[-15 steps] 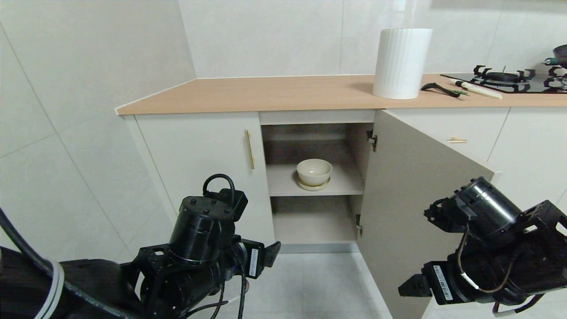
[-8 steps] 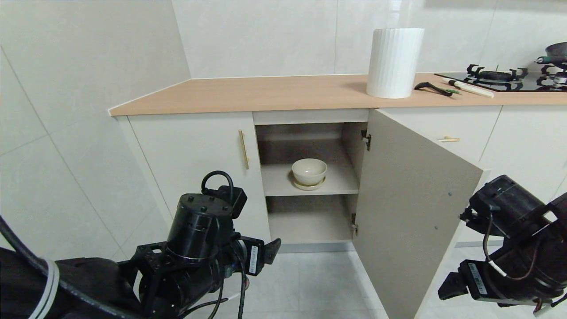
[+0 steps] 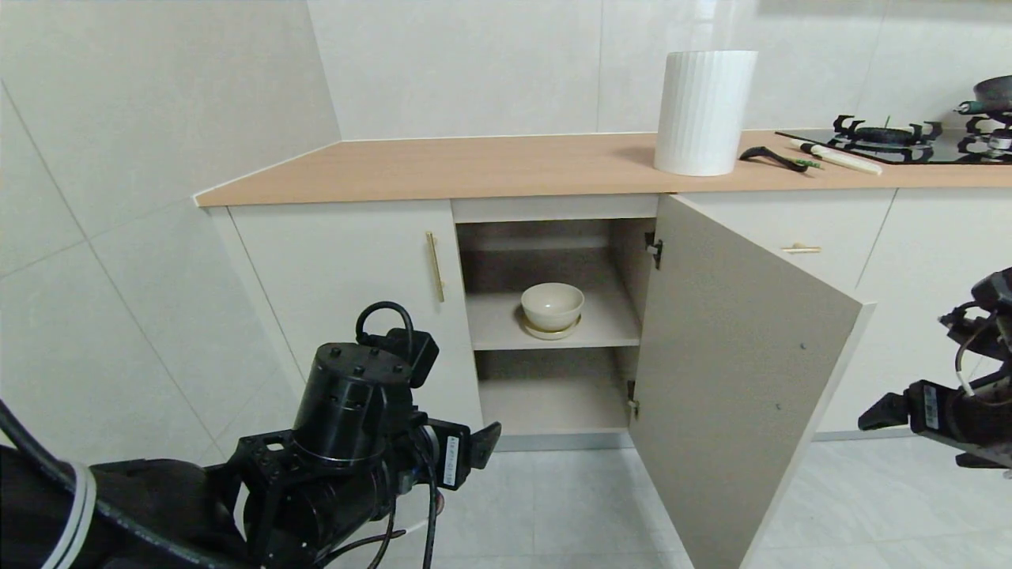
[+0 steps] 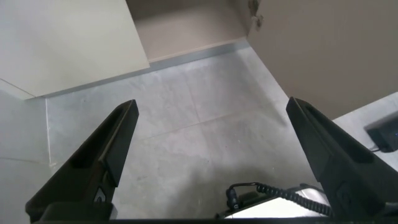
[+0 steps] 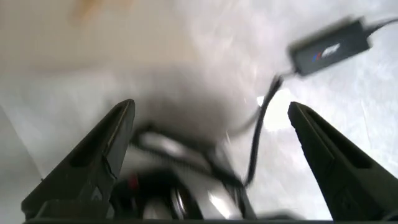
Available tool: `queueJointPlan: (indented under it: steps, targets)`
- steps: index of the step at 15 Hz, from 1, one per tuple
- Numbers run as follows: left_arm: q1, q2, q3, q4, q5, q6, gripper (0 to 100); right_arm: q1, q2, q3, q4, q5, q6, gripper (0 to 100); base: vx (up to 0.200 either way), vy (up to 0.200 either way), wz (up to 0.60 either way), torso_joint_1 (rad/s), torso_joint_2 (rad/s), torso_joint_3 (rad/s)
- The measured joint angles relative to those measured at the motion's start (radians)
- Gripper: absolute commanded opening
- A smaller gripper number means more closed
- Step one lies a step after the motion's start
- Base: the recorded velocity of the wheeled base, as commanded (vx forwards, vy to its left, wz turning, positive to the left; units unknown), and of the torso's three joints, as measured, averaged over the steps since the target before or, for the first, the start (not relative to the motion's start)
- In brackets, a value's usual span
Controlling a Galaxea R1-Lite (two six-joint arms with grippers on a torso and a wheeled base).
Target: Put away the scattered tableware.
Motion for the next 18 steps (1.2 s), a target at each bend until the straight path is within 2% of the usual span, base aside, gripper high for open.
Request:
queueJointPlan:
  steps: [3,9,15,18]
  targets:
    - [0.0,-0.001,-0.001,0.0,0.0,0.0,100,-0.05,0.024,-0.005,-0.154,0.029,0.025,100,0.0,0.0,0.0,0.0,0.0,0.0]
    - [0.001,-0.02,-0.004,0.0,0.0,-0.001,100,-0.048,0.118,-0.009,-0.362,0.036,0.067,100,0.0,0.0,0.0,0.0,0.0,0.0]
    - [0.003,-0.024,-0.006,0.0,0.0,0.007,100,0.05,0.185,-0.02,-0.402,0.037,0.069,100,0.0,0.0,0.0,0.0,0.0,0.0]
    - [0.01,-0.034,-0.006,0.002,-0.001,0.025,100,0.147,0.187,-0.02,-0.402,0.034,0.07,100,0.0,0.0,0.0,0.0,0.0,0.0]
